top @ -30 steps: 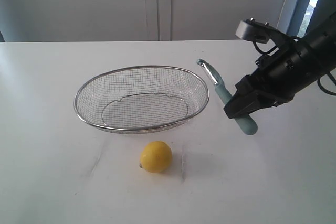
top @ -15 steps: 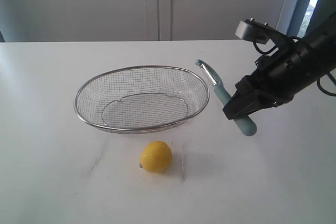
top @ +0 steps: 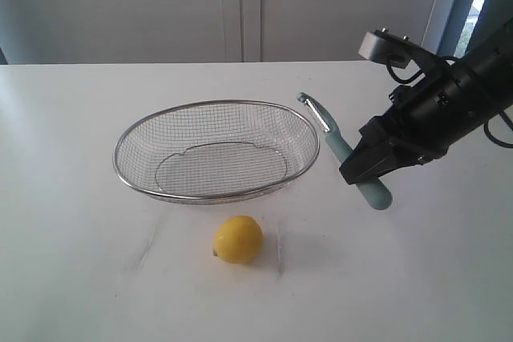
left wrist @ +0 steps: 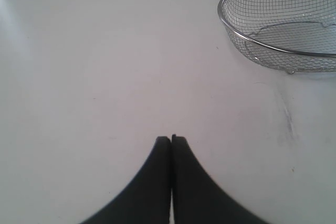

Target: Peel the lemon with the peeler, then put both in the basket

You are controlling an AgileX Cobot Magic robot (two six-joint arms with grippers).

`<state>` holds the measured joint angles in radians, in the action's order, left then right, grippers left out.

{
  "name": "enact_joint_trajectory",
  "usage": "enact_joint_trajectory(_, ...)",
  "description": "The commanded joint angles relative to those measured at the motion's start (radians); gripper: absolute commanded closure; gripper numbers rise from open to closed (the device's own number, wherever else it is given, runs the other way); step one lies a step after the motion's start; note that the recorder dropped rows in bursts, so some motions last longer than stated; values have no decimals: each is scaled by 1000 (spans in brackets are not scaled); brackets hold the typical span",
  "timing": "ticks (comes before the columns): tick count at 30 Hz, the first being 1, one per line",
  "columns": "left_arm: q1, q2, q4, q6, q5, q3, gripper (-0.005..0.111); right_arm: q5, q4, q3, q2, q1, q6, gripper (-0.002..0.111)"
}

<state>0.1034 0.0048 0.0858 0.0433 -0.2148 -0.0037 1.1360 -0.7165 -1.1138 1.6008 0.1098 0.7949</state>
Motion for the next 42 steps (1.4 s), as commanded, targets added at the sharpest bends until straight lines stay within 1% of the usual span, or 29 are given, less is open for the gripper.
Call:
enact_joint_trajectory(1,-2,-5,4,-3,3,4,107,3,-13,2,-10,0,8,108)
enact_joint_trajectory(4,-2,-5,-42,-130,4,4,107,3,-13,2,-10,0,8,108)
enact_joint_trajectory(5,-2,-5,-42,-136,4,4,107,3,-13,2,-10,0,8,108)
enact_joint_trajectory(9,-2,-5,-42,-137,6,4,107,5,-13,2,-10,0,8,108)
enact_joint_trajectory(21,-2,-5,-42,-134,79,4,107,5,-13,2,-10,0,8,108)
enact_joint_trajectory(26,-2,-5,-38,-58,95,4,107,5,-13,2,-10,0,8,108)
enact_joint_trajectory(29,-2,-5,-38,-43,108,4,107,5,-13,2,-10,0,8,108)
enact_joint_trajectory(33,-2,-5,-38,-43,200,4,107,5,-13,2,-10,0,8,108)
enact_joint_trajectory(35,-2,-5,-33,2,264,4,107,5,-13,2,-10,0,8,108)
enact_joint_trajectory(39,-2,-5,-33,249,428,4,107,5,-13,2,-10,0,8,108)
enact_joint_trajectory(42,-2,-5,-33,369,540,4,107,5,-13,2,-10,0,8,108)
